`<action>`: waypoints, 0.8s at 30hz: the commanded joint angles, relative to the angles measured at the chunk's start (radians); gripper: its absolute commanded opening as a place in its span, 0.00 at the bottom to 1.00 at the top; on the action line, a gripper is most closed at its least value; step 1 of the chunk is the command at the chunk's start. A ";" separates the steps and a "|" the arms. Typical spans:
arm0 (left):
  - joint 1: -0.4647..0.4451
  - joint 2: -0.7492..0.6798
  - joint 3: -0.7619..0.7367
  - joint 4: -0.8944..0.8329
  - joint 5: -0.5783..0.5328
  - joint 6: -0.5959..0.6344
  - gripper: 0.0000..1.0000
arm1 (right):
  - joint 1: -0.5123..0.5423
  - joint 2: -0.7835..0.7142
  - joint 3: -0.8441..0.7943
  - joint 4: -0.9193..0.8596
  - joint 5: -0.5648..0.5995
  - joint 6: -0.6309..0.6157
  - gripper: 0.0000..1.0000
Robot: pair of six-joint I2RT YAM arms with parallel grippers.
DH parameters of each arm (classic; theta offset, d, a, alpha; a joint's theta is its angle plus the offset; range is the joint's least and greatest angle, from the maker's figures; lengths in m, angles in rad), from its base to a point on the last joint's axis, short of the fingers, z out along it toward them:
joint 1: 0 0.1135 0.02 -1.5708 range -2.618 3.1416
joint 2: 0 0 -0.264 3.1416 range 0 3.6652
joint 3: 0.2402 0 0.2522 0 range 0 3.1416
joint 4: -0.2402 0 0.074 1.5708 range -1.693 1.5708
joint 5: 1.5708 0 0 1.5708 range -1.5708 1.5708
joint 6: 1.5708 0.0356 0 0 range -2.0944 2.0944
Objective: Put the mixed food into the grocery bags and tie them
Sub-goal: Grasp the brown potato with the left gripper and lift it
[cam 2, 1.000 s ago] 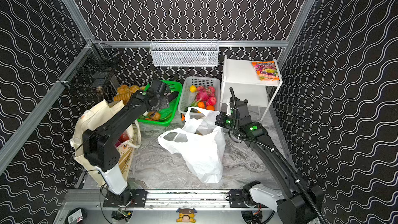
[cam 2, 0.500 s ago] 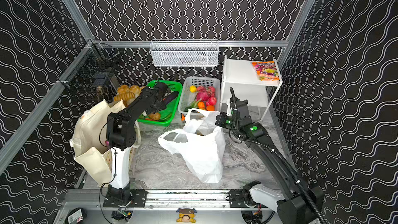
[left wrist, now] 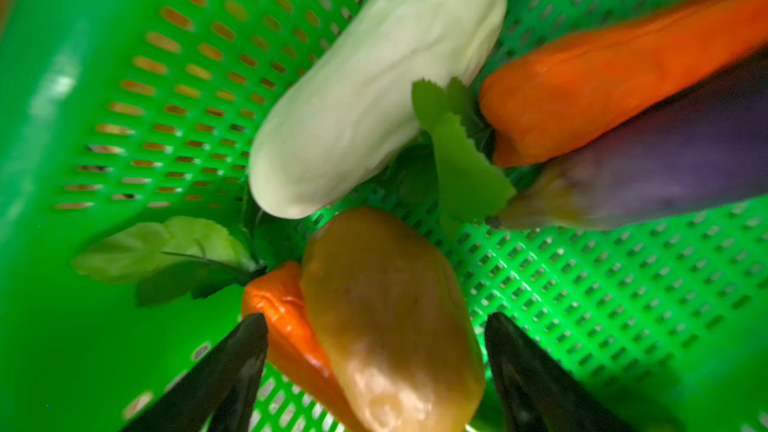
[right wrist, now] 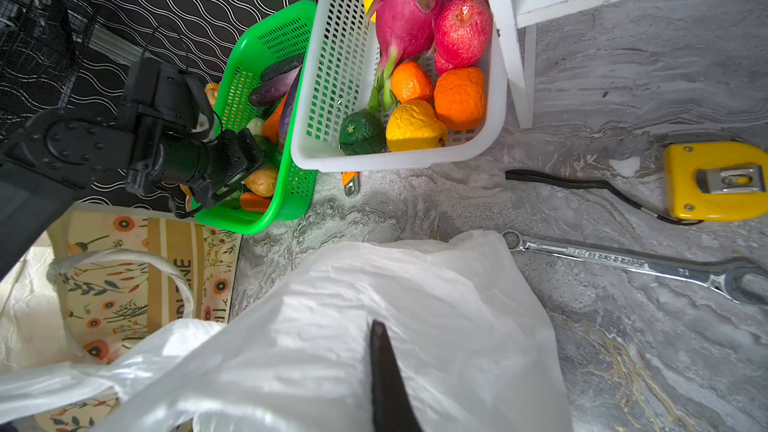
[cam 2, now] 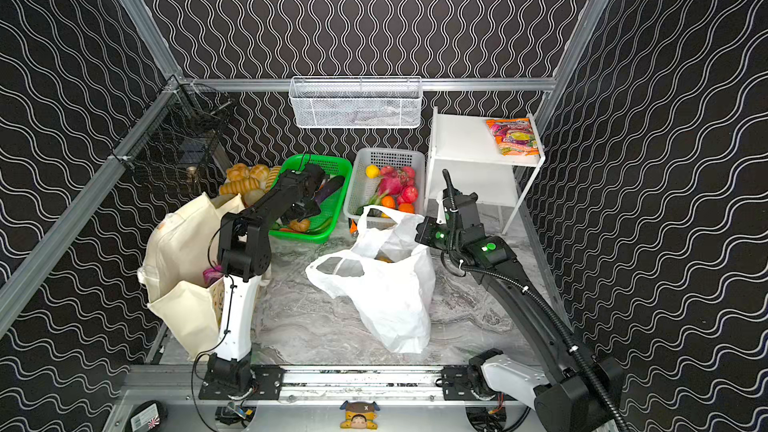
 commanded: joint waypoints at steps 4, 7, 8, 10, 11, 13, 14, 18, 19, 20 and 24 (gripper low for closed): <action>0.002 0.022 0.006 -0.010 0.024 0.028 0.80 | 0.001 0.000 0.011 0.006 -0.001 0.000 0.05; 0.000 0.002 -0.031 0.030 0.054 0.063 0.71 | 0.001 0.001 0.012 0.007 -0.001 0.000 0.05; -0.001 -0.009 -0.045 0.044 0.066 0.076 0.68 | 0.001 0.000 0.013 0.007 -0.001 0.002 0.05; -0.009 -0.039 -0.077 0.072 0.081 0.101 0.65 | 0.001 -0.001 0.010 0.010 0.001 0.004 0.05; -0.013 -0.053 -0.091 0.085 0.087 0.115 0.63 | 0.001 -0.001 0.008 0.012 0.001 0.004 0.05; -0.024 -0.083 -0.112 0.109 0.107 0.148 0.62 | 0.000 0.000 0.007 0.012 0.001 0.005 0.05; -0.030 -0.093 -0.118 0.120 0.120 0.167 0.62 | 0.001 0.001 0.006 0.012 0.001 0.006 0.05; -0.047 -0.113 -0.135 0.138 0.103 0.205 0.65 | 0.001 0.004 0.009 0.014 0.000 0.006 0.05; -0.048 -0.109 -0.138 0.145 0.109 0.212 0.65 | 0.000 0.005 0.010 0.016 -0.001 0.005 0.05; -0.048 -0.098 -0.136 0.146 0.111 0.214 0.65 | 0.001 0.007 0.006 0.022 -0.002 0.007 0.05; -0.048 -0.021 -0.060 0.095 0.153 0.241 0.68 | 0.001 0.023 0.018 0.020 -0.008 0.005 0.05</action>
